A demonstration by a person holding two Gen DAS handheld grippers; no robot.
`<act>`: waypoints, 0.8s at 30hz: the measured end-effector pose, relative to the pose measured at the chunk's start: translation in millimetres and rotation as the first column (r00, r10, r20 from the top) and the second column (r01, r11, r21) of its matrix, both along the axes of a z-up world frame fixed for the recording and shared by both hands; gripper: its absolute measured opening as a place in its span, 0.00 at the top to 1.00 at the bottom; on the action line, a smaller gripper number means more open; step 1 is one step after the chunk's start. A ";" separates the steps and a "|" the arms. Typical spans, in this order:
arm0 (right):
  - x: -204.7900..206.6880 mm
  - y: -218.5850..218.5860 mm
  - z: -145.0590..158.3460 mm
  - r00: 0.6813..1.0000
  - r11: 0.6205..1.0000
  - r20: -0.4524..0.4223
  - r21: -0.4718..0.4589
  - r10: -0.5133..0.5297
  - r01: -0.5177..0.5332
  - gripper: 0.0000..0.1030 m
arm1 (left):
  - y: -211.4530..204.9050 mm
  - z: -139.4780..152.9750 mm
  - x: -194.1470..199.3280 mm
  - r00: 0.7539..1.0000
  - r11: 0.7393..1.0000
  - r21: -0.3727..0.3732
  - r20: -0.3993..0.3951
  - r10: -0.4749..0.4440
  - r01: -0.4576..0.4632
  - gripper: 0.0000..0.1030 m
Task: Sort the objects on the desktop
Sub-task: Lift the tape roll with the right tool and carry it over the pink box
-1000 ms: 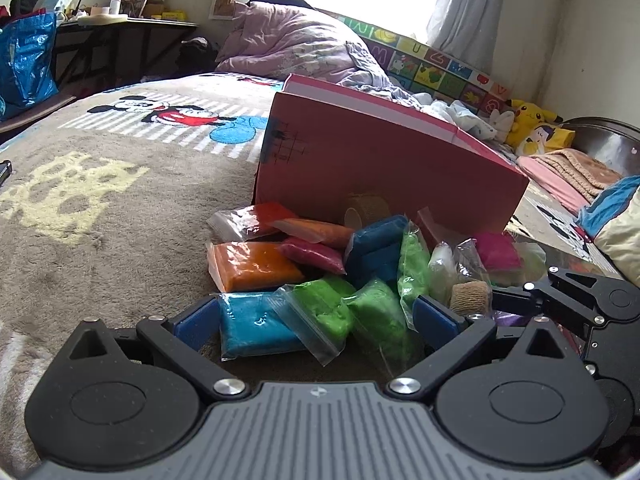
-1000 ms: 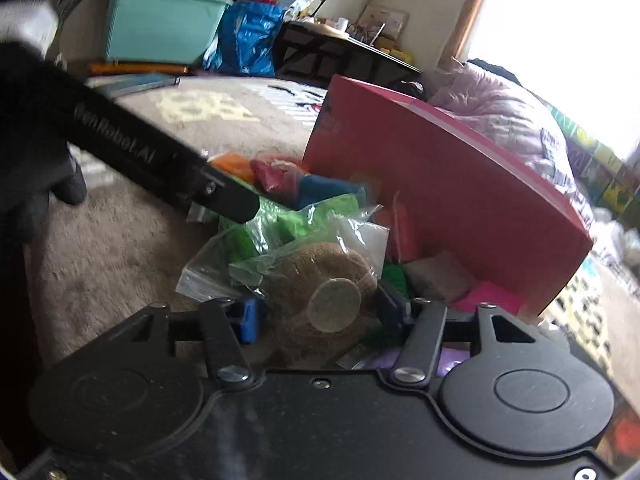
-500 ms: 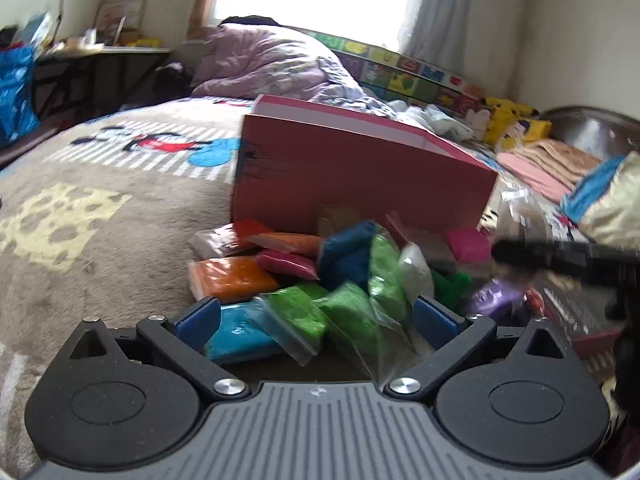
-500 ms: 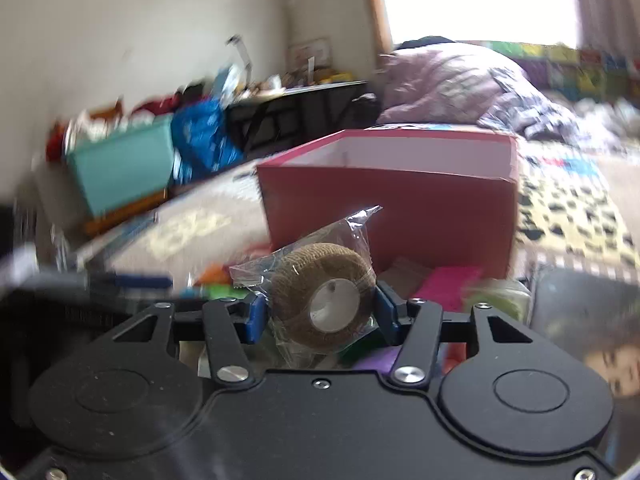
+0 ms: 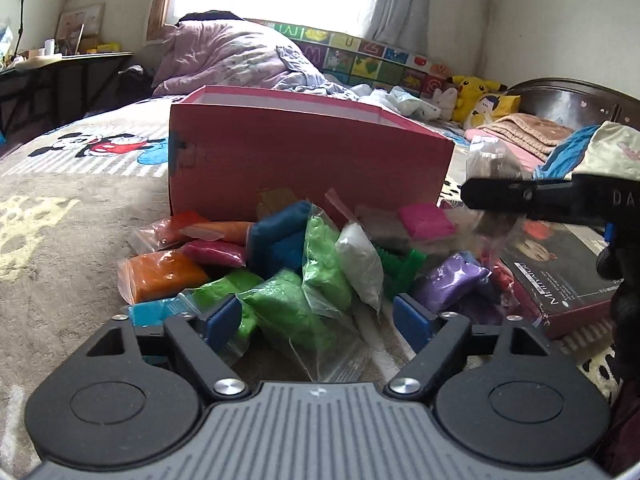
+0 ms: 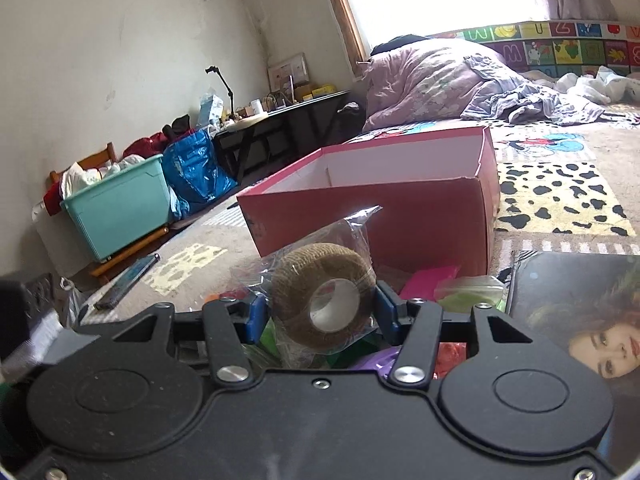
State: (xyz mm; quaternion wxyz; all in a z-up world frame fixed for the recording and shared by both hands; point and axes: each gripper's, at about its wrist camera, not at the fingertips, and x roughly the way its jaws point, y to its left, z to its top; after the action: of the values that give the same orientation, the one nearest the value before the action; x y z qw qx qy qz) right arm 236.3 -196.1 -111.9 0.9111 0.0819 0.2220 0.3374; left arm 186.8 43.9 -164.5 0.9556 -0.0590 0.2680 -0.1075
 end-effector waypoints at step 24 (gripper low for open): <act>23.9 8.4 35.8 0.999 1.000 -0.044 -0.013 -0.002 0.001 0.48 | -23.8 -21.5 5.9 0.991 0.995 0.016 -0.083 -0.101 0.103 0.48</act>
State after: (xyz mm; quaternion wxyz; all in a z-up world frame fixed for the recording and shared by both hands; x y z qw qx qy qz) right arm 260.2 -187.8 -76.1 0.9068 0.0837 0.2439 0.3335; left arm 192.7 20.1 -186.1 0.9376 -0.0399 0.3107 -0.1509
